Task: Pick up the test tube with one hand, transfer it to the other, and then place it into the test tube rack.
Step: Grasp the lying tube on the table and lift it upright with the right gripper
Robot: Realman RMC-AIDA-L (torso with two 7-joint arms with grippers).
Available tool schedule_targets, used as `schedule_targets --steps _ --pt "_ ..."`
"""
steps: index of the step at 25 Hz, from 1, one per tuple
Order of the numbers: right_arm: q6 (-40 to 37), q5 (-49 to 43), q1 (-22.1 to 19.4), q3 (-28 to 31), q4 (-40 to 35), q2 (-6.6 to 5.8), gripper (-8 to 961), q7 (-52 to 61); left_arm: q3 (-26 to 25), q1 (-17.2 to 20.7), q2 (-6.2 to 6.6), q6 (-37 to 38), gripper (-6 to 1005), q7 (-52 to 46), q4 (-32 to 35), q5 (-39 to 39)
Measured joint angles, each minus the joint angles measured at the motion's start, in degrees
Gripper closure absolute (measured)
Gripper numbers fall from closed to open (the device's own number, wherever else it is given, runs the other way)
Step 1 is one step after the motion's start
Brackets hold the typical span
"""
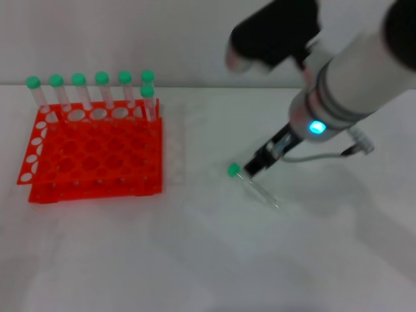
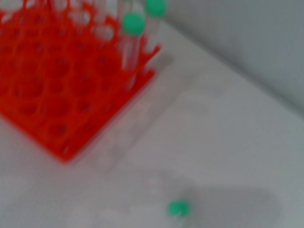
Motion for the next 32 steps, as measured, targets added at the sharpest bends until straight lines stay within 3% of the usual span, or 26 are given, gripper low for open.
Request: schedule_targets --steps 9,17,32 --pt "-7.05 9.78 8.30 -3.27 21.63 0.10 124 -0.22 -0.01 0.24 -0.26 0.16 138 0.17 -0.87 0.37" --pt "-11.26 13.14 8.45 -3.48 27.80 0.10 309 -2.98 -0.01 -0.05 -0.32 0.29 138 0.21 -1.48 1.04" --pt "-14.74 15.94 8.95 -4.16 34.71 0.09 317 -5.36 -0.13 0.37 -0.42 0.45 139 0.19 -3.31 1.01"
